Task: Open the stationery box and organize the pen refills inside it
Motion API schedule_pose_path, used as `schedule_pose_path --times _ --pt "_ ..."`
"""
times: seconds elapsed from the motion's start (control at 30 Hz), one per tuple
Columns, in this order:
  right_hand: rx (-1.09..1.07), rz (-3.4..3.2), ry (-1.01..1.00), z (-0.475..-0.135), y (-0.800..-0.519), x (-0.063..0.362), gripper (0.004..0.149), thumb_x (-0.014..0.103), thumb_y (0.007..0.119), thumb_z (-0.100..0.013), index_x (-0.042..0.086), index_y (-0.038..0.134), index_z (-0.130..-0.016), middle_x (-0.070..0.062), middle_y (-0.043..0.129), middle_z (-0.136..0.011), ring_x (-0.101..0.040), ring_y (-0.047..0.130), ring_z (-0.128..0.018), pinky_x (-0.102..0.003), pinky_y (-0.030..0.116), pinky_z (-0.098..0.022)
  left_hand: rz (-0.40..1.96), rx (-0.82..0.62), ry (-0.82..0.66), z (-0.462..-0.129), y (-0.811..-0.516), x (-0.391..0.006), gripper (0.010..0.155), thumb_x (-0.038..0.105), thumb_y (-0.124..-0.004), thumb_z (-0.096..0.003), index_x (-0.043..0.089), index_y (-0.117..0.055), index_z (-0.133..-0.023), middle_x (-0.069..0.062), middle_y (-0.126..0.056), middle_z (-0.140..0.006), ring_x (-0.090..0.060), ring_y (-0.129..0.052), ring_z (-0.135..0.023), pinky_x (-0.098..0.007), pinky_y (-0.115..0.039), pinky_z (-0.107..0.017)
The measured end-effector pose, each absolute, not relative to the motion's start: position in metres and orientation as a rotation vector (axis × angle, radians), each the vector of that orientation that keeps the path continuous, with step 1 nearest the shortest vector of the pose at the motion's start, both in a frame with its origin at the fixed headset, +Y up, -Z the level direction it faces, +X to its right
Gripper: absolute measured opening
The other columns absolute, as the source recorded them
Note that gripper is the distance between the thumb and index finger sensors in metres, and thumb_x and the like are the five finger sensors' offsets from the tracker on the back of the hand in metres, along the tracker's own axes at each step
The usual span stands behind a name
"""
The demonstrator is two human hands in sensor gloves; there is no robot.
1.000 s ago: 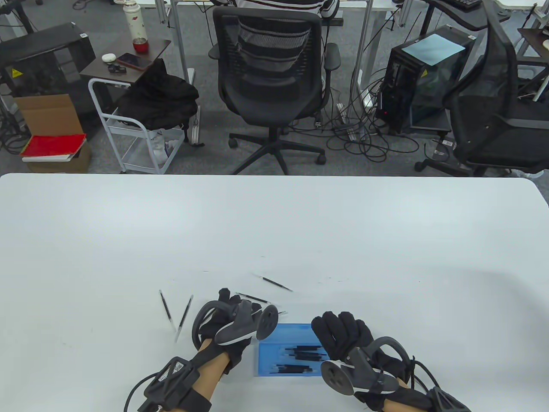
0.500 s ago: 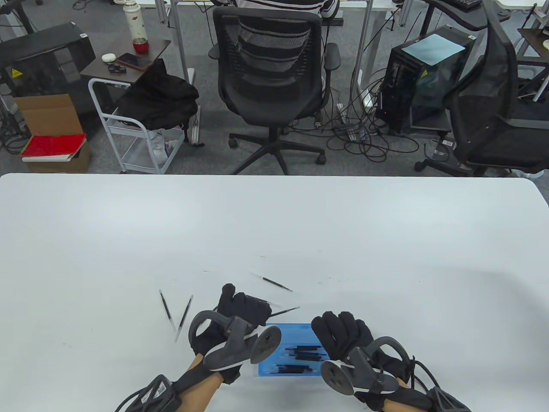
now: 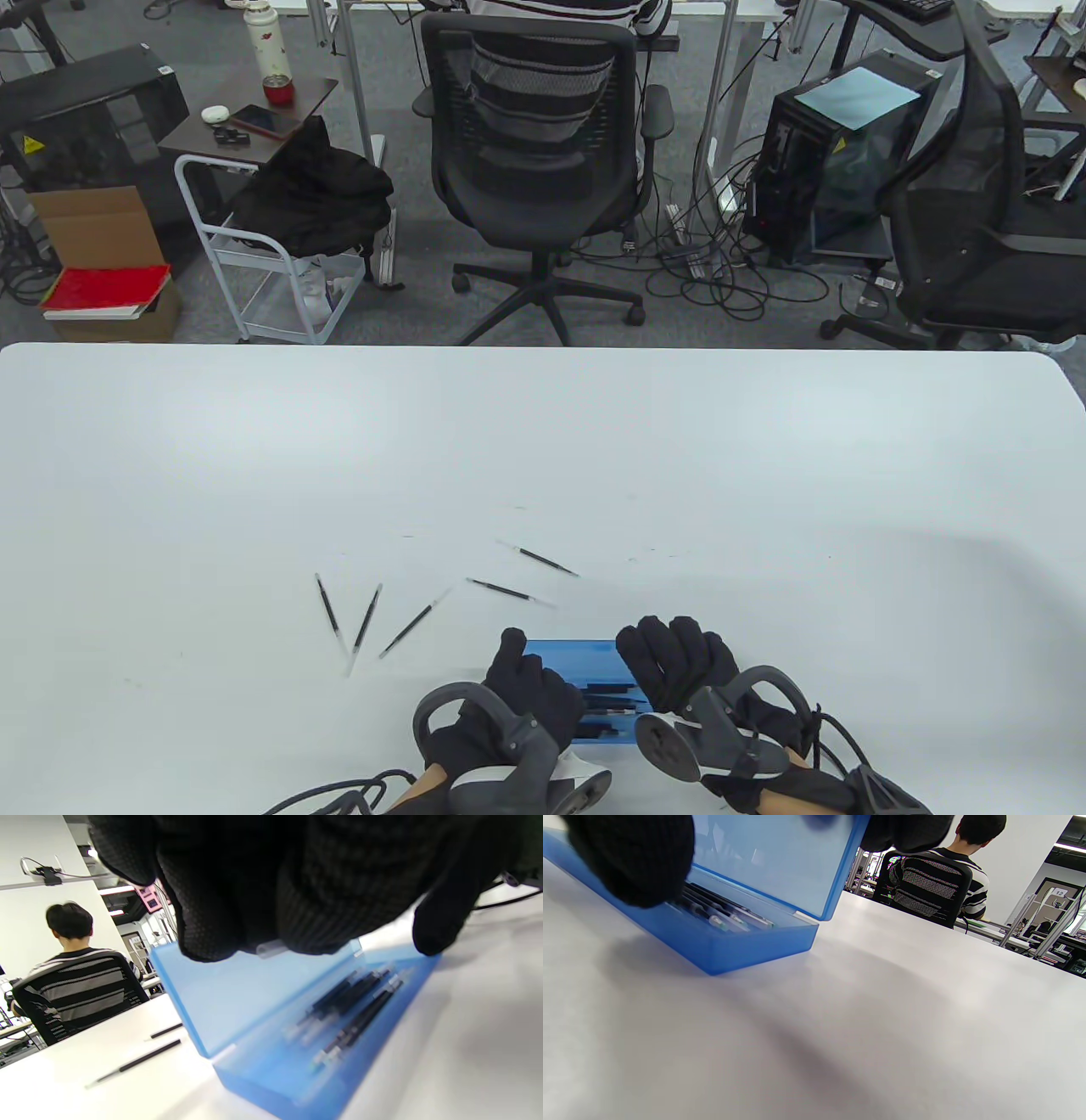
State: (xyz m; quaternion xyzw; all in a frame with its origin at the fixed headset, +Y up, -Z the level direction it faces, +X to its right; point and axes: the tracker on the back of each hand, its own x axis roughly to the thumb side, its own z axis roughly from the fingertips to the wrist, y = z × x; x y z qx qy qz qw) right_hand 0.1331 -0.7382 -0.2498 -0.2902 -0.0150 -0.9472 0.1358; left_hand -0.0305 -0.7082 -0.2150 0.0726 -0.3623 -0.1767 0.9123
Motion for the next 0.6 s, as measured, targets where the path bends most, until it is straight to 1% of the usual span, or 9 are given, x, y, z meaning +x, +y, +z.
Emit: schedule_pose_path --times 0.3,0.6 --pt "-0.84 -2.743 -0.043 -0.25 -0.738 0.133 0.113 0.054 0.083 -0.04 0.011 0.008 -0.114 -0.028 0.026 -0.122 -0.059 0.047 -0.106 -0.064 0.054 -0.076 -0.365 0.088 -0.791 -0.216 -0.726 -0.019 0.048 0.03 -0.091 -0.0462 0.019 -0.084 -0.092 0.002 -0.098 -0.086 -0.025 -0.103 -0.078 -0.064 -0.062 -0.078" --pt "-0.839 -2.744 -0.044 -0.25 -0.738 0.133 0.113 0.054 0.083 -0.04 0.011 0.008 -0.114 -0.028 0.026 -0.122 -0.059 0.047 -0.106 -0.064 0.054 -0.076 -0.453 0.103 -0.768 -0.217 -0.738 -0.013 0.048 0.03 -0.091 -0.0469 0.02 -0.083 -0.093 0.002 -0.097 -0.087 -0.024 -0.102 -0.079 -0.065 -0.06 -0.078"
